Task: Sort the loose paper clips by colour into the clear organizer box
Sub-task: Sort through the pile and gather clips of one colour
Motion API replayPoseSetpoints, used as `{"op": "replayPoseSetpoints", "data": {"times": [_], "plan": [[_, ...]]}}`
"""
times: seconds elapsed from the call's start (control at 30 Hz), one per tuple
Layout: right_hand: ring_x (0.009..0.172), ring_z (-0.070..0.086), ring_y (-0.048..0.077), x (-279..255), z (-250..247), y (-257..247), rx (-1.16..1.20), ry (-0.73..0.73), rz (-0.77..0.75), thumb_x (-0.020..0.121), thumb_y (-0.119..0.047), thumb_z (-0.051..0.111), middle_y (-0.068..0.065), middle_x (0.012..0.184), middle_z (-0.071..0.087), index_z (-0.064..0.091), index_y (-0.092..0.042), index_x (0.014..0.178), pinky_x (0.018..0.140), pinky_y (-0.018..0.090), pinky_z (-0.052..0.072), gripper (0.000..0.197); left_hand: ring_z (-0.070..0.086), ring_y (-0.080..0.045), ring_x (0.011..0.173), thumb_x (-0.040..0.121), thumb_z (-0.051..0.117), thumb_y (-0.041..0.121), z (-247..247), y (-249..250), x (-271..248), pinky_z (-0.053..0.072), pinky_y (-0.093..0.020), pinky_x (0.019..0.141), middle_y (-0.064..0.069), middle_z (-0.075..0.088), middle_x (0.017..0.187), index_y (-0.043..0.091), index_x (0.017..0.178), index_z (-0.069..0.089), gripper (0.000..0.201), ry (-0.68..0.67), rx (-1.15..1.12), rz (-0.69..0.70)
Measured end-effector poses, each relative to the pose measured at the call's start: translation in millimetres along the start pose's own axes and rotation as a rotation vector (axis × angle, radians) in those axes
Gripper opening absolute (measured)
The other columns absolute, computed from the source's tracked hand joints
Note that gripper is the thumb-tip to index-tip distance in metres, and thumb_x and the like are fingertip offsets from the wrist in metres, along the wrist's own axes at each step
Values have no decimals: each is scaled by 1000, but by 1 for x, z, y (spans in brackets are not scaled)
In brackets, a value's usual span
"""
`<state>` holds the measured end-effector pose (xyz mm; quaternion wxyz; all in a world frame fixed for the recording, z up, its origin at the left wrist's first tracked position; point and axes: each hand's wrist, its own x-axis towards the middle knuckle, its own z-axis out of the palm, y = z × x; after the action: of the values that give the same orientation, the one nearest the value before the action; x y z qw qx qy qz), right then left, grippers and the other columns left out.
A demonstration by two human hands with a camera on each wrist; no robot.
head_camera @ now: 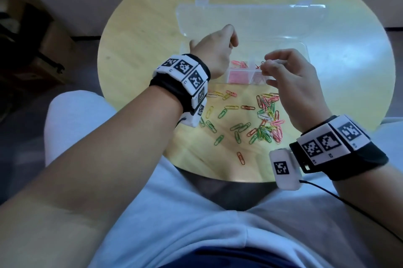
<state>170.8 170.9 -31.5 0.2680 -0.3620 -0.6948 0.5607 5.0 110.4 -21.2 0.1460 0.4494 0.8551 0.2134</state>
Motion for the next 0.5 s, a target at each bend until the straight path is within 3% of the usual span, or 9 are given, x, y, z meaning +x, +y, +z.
{"op": "replayPoseSetpoints", "data": {"times": [0.17,0.23,0.3,0.4,0.5], "plan": [[91,67,26,2,-4,0,54,-4,-31,84,-23,60,7,92,68,64,-30,89,84,44,54,9,55,-16,103,95,42,17,-30,-6,-19,37,-45,101,7,58,113,26,113,50,21,46,-77,26],[82,67,21,2,-6,2,48,-28,-42,86,-18,59,2,83,68,64,-27,87,76,38,52,10,57,-14,98,93,46,17,-41,-10,-35,47,-35,90,5,60,109,22,111,53,20,72,-147,51],[75,65,16,1,-7,3,3,-78,-49,89,-12,58,-1,76,67,64,-22,87,70,30,50,12,60,-13,89,92,51,17,-47,-16,-51,48,-23,76,5,63,101,21,106,57,16,77,-195,45],[65,62,13,1,-5,8,-165,-204,-1,89,-7,60,3,75,67,66,-14,89,62,28,48,10,64,-15,79,88,55,19,-35,-31,-71,53,-31,72,5,68,88,23,95,61,11,48,-192,-23],[66,62,12,-2,4,18,-377,-332,38,86,-13,67,-4,73,66,70,-16,90,65,27,48,5,64,-16,76,85,56,17,-5,-45,-81,55,-37,73,8,66,80,25,87,63,12,-78,-135,-129]]}}
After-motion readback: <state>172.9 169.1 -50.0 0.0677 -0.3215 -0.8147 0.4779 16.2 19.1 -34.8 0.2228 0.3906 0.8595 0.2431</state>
